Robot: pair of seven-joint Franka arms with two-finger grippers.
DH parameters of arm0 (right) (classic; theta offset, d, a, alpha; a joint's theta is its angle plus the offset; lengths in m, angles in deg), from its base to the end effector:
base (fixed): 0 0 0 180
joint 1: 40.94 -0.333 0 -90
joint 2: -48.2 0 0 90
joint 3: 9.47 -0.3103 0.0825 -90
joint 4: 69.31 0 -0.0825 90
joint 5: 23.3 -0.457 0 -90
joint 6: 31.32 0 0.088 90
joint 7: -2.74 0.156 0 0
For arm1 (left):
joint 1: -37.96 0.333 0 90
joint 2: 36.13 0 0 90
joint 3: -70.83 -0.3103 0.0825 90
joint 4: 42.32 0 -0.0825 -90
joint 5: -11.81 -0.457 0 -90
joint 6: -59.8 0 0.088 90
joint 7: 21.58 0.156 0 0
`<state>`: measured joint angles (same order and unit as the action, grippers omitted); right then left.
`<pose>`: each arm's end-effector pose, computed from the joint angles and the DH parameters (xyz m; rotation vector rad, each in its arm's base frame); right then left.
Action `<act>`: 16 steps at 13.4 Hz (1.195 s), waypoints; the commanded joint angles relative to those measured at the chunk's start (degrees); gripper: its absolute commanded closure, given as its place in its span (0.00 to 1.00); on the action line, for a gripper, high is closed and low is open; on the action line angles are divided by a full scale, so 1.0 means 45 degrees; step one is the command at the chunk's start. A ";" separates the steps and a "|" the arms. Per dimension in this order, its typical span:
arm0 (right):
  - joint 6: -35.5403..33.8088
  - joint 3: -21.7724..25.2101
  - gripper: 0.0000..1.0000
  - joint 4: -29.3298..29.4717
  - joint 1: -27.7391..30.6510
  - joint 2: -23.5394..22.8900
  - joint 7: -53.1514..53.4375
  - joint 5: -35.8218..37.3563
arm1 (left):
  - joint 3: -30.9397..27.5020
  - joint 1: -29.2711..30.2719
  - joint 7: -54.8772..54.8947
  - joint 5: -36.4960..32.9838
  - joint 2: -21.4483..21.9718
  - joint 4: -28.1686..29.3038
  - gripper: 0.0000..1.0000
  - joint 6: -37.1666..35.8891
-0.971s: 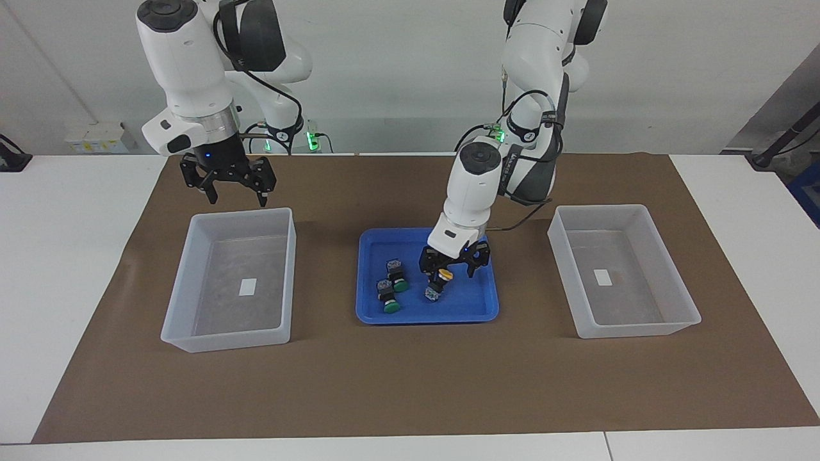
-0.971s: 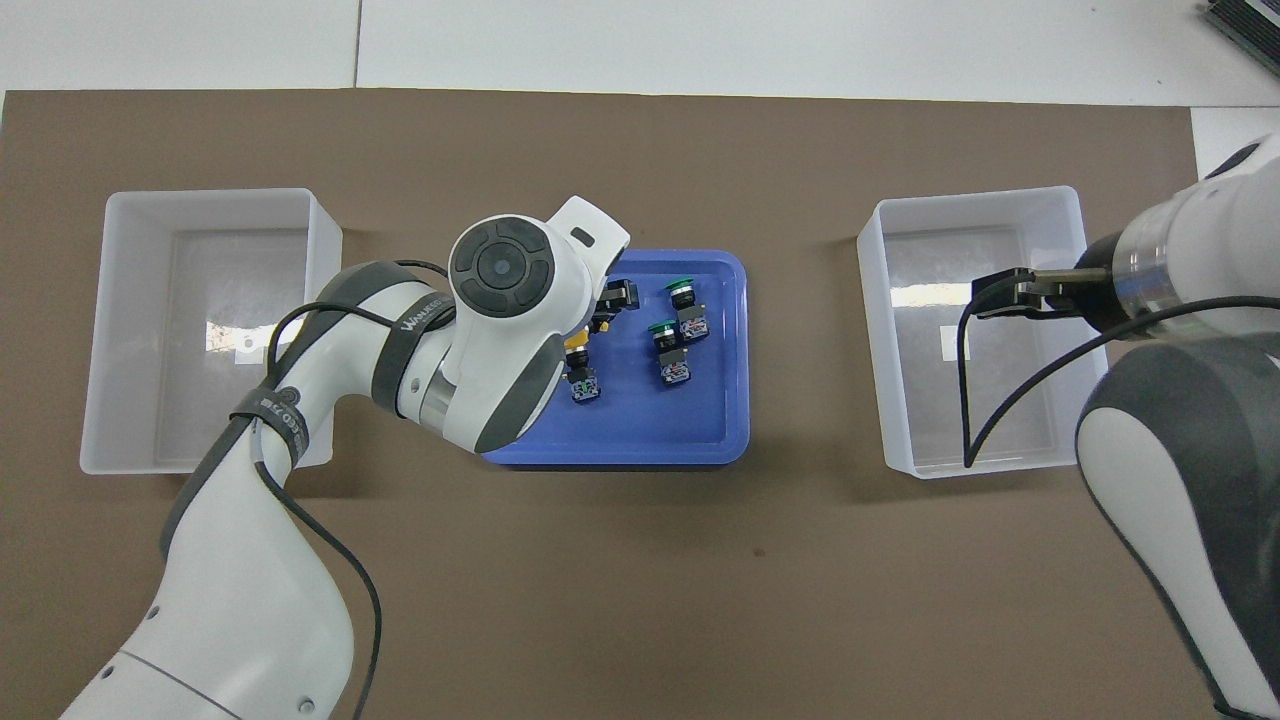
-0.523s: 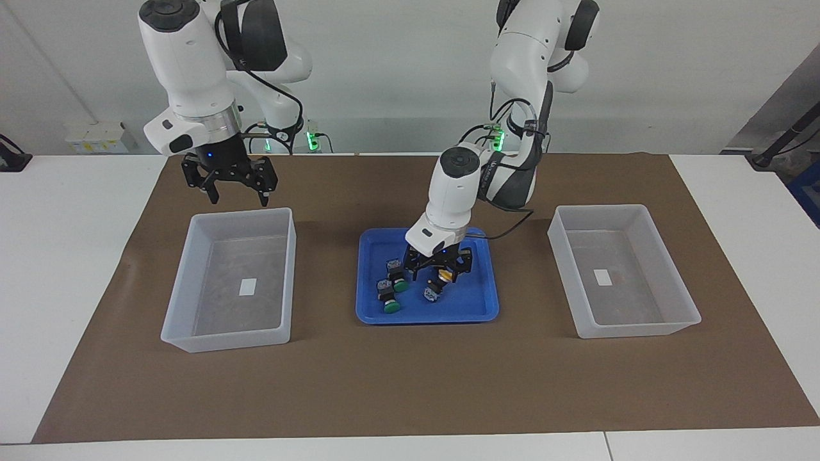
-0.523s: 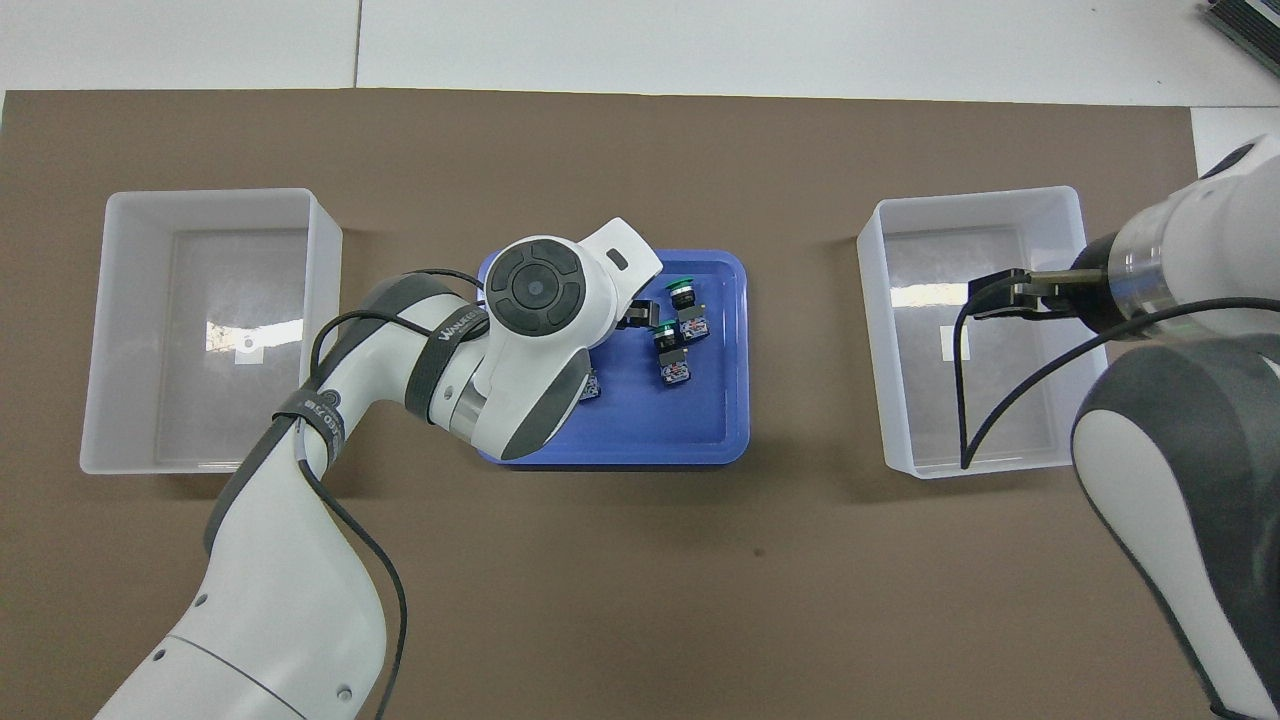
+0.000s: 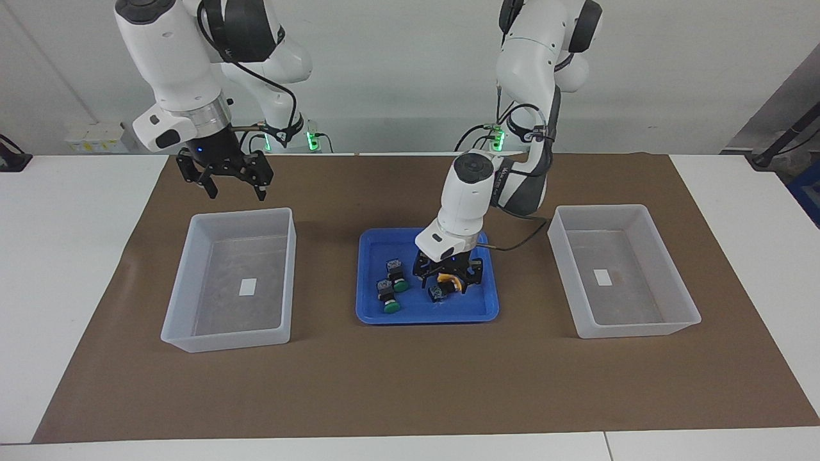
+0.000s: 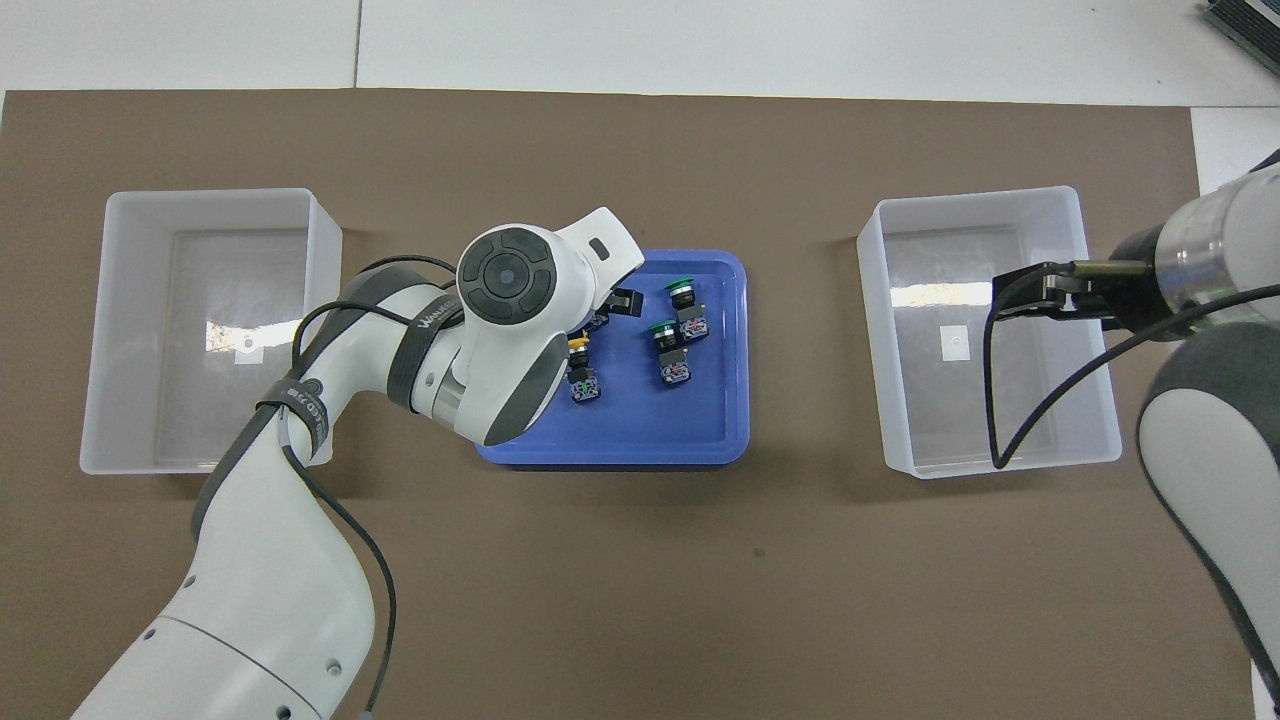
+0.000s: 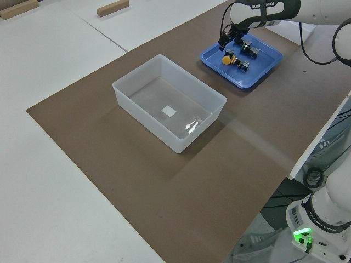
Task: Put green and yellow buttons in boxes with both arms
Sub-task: 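Lower the left gripper and grasp the yellow button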
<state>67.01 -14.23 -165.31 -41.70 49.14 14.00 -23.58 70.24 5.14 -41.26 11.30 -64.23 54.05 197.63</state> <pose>0.6336 0.0622 0.5357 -3.1246 0.1575 -0.0875 0.6462 -0.4076 0.2458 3.0129 -0.3430 0.3270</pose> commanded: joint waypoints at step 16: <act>-0.0290 -0.0095 0.00 -0.0366 0.0090 0.0084 -0.0725 0.0470 | -0.0123 -0.0012 -0.2911 0.0171 -0.0201 0.0303 0.00 0.0251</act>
<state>65.91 -14.45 -165.88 -41.59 48.58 12.31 -22.09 70.34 5.82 -52.43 11.39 -65.57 54.79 199.29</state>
